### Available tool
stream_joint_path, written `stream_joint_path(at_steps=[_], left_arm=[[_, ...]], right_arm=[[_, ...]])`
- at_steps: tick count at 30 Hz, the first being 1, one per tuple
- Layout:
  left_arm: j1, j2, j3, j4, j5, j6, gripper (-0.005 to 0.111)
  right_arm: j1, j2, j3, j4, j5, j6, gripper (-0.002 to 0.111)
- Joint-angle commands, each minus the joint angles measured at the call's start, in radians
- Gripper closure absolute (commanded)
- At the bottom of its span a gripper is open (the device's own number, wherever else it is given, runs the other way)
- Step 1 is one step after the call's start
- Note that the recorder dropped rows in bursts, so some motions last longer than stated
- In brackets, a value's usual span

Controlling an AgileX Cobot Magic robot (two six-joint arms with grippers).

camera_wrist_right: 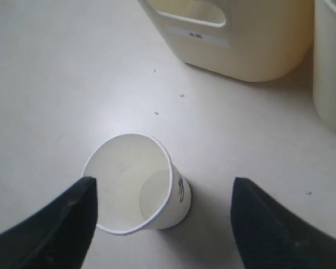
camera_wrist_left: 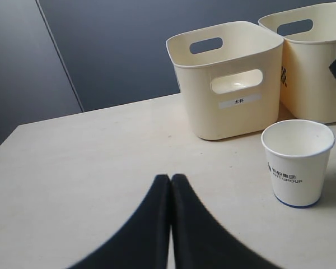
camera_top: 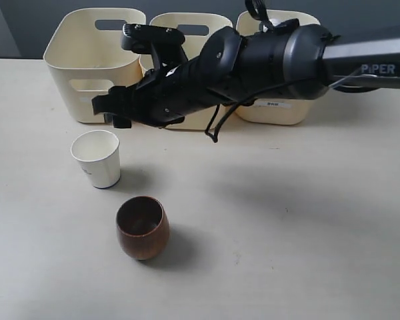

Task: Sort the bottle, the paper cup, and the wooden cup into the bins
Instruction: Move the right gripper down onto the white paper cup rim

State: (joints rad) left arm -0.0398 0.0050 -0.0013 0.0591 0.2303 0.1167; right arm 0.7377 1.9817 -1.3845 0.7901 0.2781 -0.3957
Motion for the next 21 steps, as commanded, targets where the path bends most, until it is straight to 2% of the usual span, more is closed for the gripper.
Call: stream_joint_path(at_steps=[1,11,21], left_arm=[[-0.003,-0.005,0.001,0.006,-0.005,-0.002,0.107],[-0.003,-0.005,0.001,0.006,-0.005,-0.002,0.107],[-0.003,-0.005,0.001,0.006,-0.005,-0.002,0.107]], right_arm=[[0.004,0.035,-0.037,0.007,0.007,-0.005,0.043],[0.021,0.119,-0.113,0.011,0.023,-0.003,0.043],[0.021,0.147,-0.116,0.03,0.024,0.007,0.043]])
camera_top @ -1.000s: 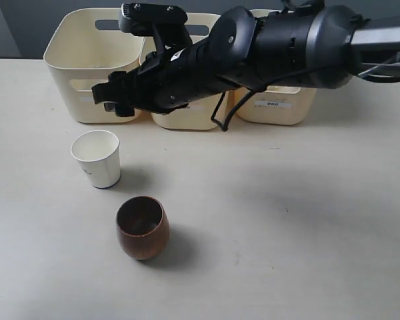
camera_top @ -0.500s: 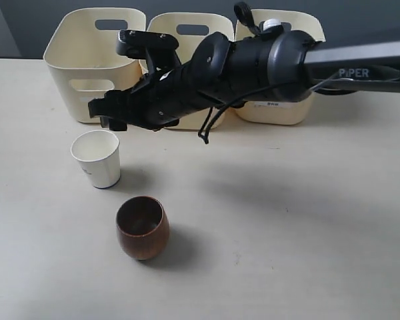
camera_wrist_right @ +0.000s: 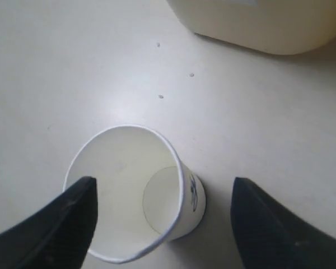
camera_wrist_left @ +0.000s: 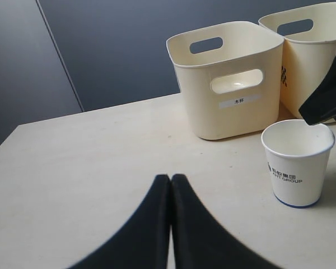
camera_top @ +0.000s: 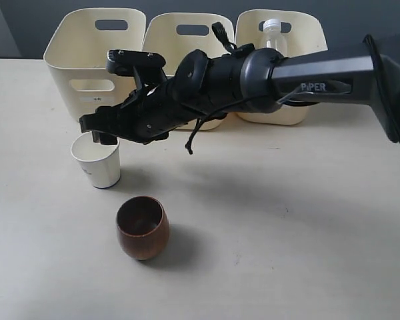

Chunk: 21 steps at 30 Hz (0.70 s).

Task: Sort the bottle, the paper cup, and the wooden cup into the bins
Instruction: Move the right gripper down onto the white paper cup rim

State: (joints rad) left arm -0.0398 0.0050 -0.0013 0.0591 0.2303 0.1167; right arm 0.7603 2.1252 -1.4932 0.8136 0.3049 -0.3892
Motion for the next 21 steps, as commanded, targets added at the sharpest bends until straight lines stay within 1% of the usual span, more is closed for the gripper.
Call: stream_joint_path(at_steps=[1,21], left_arm=[[-0.003,-0.005,0.001,0.006,-0.005,-0.002,0.107],[-0.003,-0.005,0.001,0.006,-0.005,-0.002,0.107]], right_arm=[[-0.001,0.004,-0.008,0.006,-0.002,0.0,0.043],[-0.001,0.049,-0.008,0.05,-0.031,0.0,0.043]])
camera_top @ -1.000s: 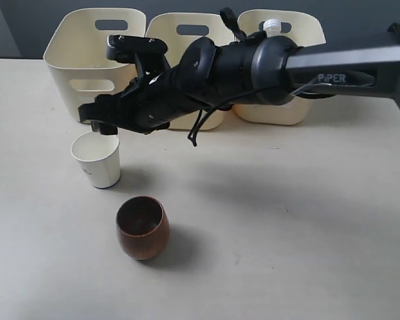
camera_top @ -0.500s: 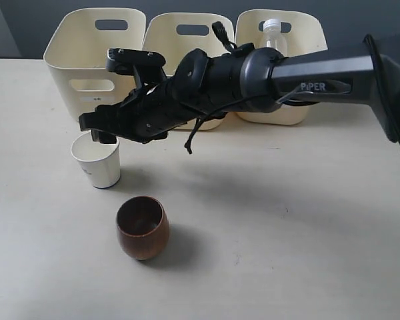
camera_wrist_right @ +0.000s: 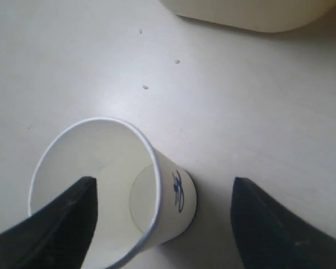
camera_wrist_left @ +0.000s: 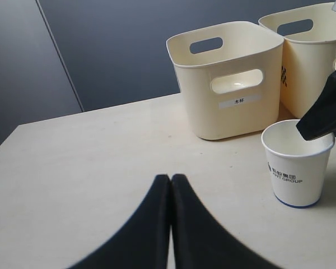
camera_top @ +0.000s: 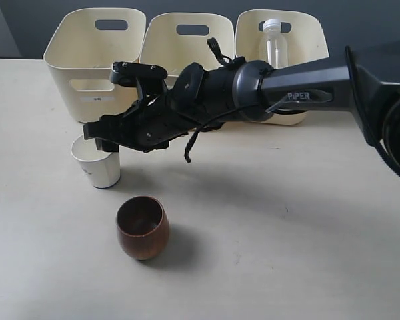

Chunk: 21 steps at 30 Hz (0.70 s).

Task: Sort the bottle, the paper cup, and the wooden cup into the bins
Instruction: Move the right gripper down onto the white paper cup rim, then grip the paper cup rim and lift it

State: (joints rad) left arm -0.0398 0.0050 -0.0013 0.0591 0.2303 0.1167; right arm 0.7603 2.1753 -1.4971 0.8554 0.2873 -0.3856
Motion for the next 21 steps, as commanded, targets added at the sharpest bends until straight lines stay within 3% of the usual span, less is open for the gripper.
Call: stream_joint_path(at_steps=[1,7,13,21], left_arm=[[-0.003,-0.005,0.001,0.006,-0.005,-0.002,0.107],[-0.003,-0.005,0.001,0.006,-0.005,-0.002,0.107],[-0.003,-0.005,0.001,0.006,-0.003,-0.002,0.107],[-0.003,-0.005,0.001,0.006,-0.005,-0.002,0.107]], right_arm=[[-0.001,-0.002,-0.004,0.008,-0.013,-0.003,0.043],[-0.001,-0.002,-0.004,0.01,-0.013,-0.003,0.049],[-0.001,-0.002,-0.004,0.01,-0.007,-0.003,0.077],[-0.001,-0.002,-0.004,0.01,-0.003,-0.003,0.078]])
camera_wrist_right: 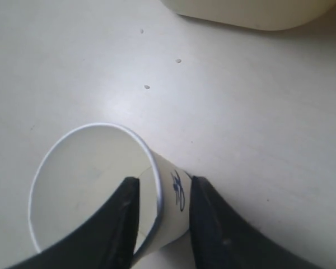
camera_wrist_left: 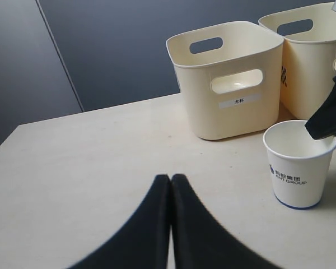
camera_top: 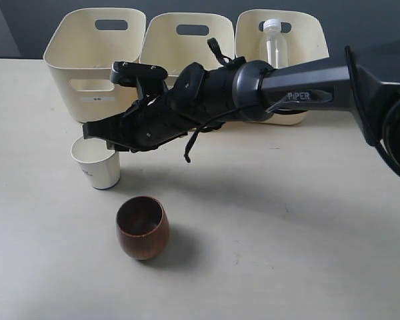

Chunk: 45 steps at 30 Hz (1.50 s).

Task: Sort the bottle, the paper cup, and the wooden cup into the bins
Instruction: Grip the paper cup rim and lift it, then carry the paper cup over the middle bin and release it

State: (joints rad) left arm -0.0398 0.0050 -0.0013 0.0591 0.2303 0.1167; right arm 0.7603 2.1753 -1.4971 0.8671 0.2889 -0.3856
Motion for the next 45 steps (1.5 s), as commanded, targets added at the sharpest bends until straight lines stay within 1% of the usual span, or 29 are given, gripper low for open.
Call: stream_joint_path(at_steps=[1,5,7,9,11,12,20,24,31,34,41,45], left_arm=[[-0.003,-0.005,0.001,0.006,-0.005,-0.002,0.107],[-0.003,-0.005,0.001,0.006,-0.005,-0.002,0.107],[-0.003,-0.005,0.001,0.006,-0.005,-0.002,0.107],[-0.003,-0.005,0.001,0.006,-0.005,-0.002,0.107],[-0.003,-0.005,0.001,0.006,-0.005,-0.002,0.107],[-0.003,-0.005,0.001,0.006,-0.005,-0.002,0.107],[-0.003,-0.005,0.001,0.006,-0.005,-0.002,0.107],[-0.003,-0.005,0.001,0.006,-0.005,-0.002,0.107],[-0.003,-0.005,0.001,0.006,-0.007,-0.002,0.107],[-0.003,-0.005,0.001,0.006,-0.007,-0.002,0.107],[-0.003,-0.005,0.001,0.006,-0.007,-0.002,0.107],[-0.003,-0.005,0.001,0.006,-0.007,-0.002,0.107]], right_arm=[[-0.001,-0.002,-0.004,-0.002,-0.002,-0.003,0.078],[-0.001,-0.002,-0.004,-0.002,0.007,-0.003,0.078],[-0.001,-0.002,-0.004,-0.006,0.013,-0.003,0.081],[-0.001,-0.002,-0.004,-0.006,0.014,-0.003,0.09],[-0.001,-0.002,-0.004,-0.01,0.014,-0.003,0.105],[-0.001,-0.002,-0.004,-0.013,0.014,-0.003,0.109],[-0.003,-0.025,-0.004,-0.083,0.029,-0.006,0.109],[-0.003,-0.105,-0.004,-0.191,0.012,-0.006,0.109],[-0.014,-0.253,-0.004,-0.261,-0.042,-0.004,0.109],[-0.053,-0.295,-0.004,-0.264,-0.035,0.014,0.109],[-0.185,-0.323,-0.004,-0.264,-0.007,0.072,0.109],[-0.231,-0.323,-0.004,-0.264,-0.012,0.072,0.109]])
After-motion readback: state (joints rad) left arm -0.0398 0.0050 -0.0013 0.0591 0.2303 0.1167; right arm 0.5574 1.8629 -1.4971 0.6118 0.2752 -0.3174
